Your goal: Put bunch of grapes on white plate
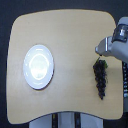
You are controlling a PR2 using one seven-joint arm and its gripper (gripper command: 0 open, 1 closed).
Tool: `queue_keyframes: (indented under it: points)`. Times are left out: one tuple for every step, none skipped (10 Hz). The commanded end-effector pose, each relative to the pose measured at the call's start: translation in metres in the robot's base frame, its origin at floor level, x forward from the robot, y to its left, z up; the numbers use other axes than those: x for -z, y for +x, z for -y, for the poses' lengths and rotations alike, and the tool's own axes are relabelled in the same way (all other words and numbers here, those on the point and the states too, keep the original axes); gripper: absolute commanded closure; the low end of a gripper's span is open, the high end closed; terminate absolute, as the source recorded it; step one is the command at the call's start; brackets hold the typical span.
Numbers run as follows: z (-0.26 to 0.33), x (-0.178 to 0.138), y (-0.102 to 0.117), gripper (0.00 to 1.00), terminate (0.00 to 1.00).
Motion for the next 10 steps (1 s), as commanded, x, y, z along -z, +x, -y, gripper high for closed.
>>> queue_keyframes:
  points:
    - [-0.011, 0.056, -0.021, 0.00, 0.00]
    - [-0.010, 0.065, -0.023, 0.00, 0.00]
    - [-0.008, 0.070, -0.025, 0.00, 0.00]
    - [-0.006, 0.077, -0.028, 0.00, 0.00]
    - [0.000, 0.086, -0.032, 0.00, 0.00]
    - [0.002, 0.095, -0.034, 0.00, 0.00]
    - [0.001, 0.103, -0.034, 0.00, 0.00]
    - [-0.002, 0.109, -0.032, 0.00, 0.00]
    - [-0.004, 0.112, -0.031, 0.00, 0.00]
    - [-0.008, 0.118, -0.032, 0.00, 0.00]
